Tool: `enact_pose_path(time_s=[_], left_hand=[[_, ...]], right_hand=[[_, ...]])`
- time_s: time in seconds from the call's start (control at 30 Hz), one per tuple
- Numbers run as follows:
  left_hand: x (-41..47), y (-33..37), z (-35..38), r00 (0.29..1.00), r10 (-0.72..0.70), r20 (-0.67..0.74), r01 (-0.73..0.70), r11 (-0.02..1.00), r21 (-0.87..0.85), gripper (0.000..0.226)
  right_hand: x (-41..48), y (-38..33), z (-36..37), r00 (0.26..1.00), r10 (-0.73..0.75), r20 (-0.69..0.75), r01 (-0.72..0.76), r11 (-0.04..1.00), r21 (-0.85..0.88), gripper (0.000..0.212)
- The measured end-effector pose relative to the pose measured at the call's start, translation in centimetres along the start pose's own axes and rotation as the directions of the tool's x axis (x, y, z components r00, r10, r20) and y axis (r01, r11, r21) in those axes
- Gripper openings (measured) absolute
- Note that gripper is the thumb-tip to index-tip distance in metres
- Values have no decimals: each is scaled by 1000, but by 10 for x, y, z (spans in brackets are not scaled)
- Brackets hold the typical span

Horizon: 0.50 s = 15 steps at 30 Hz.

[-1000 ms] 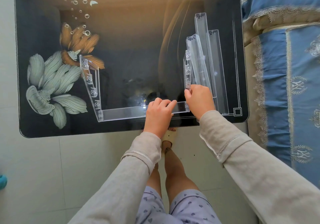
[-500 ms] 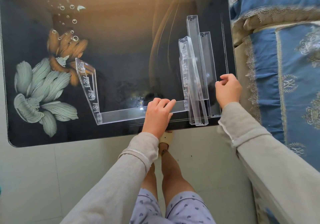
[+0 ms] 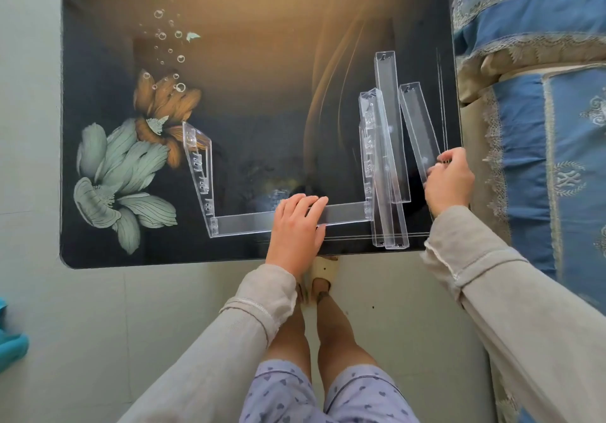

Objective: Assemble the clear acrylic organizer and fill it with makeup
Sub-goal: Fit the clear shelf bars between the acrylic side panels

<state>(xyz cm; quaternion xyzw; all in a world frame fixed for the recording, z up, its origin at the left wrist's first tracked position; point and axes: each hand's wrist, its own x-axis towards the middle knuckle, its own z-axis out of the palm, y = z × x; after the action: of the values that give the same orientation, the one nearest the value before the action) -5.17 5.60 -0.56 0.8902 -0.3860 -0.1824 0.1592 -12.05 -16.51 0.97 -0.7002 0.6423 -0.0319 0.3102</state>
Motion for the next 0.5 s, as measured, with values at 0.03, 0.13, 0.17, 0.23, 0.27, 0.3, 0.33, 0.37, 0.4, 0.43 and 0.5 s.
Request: enact_pose_path(time_s=[0.03, 0.13, 0.17, 0.23, 0.27, 0.3, 0.33, 0.37, 0.4, 0.43, 0.5], left_hand=[[-4, -5, -4, 999, -46, -3, 46, 999, -28, 39], [-15, -25, -18, 977, -204, -65, 196, 974, -111, 38], [-18, -32, -24, 961, -259, -94, 245, 959, -141, 38], [-25, -48, -35, 920, -361, -152, 335, 926, -173, 38], [-28, -56, -40, 896, -405, -184, 375, 910, -176, 38], [-30, -63, -44, 869, -442, -223, 409, 895, -180, 38], [-32, -71, -47, 838, -478, -264, 441, 877, -189, 37], [-33, -77, -49, 803, -516, -298, 473, 856, -209, 37], [-34, -83, -50, 769, -554, -319, 500, 832, -239, 37], [-34, -88, -51, 739, -591, -322, 524, 806, -276, 38], [-32, -95, -50, 694, -670, -263, 566, 734, -376, 41]], right_hand=[[-4, -2, -4, 999, -36, 1, 36, 999, 11, 25], [-21, -11, -13, 978, -210, -11, 210, 977, 35, 23], [-28, -15, -15, 961, -275, 2, 275, 960, 46, 25], [-44, -24, -16, 910, -409, 69, 405, 912, 64, 30], [-51, -28, -15, 872, -475, 121, 471, 880, 59, 32], [-58, -33, -11, 826, -532, 188, 533, 845, 52, 33], [-64, -38, -5, 774, -576, 262, 586, 809, 48, 34], [-71, -43, 1, 719, -608, 337, 634, 772, 40, 34], [-78, -47, 10, 662, -631, 405, 683, 730, 21, 35], [-85, -51, 19, 610, -647, 458, 731, 682, -9, 35], [-95, -56, 34, 526, -672, 520, 812, 579, -74, 34]])
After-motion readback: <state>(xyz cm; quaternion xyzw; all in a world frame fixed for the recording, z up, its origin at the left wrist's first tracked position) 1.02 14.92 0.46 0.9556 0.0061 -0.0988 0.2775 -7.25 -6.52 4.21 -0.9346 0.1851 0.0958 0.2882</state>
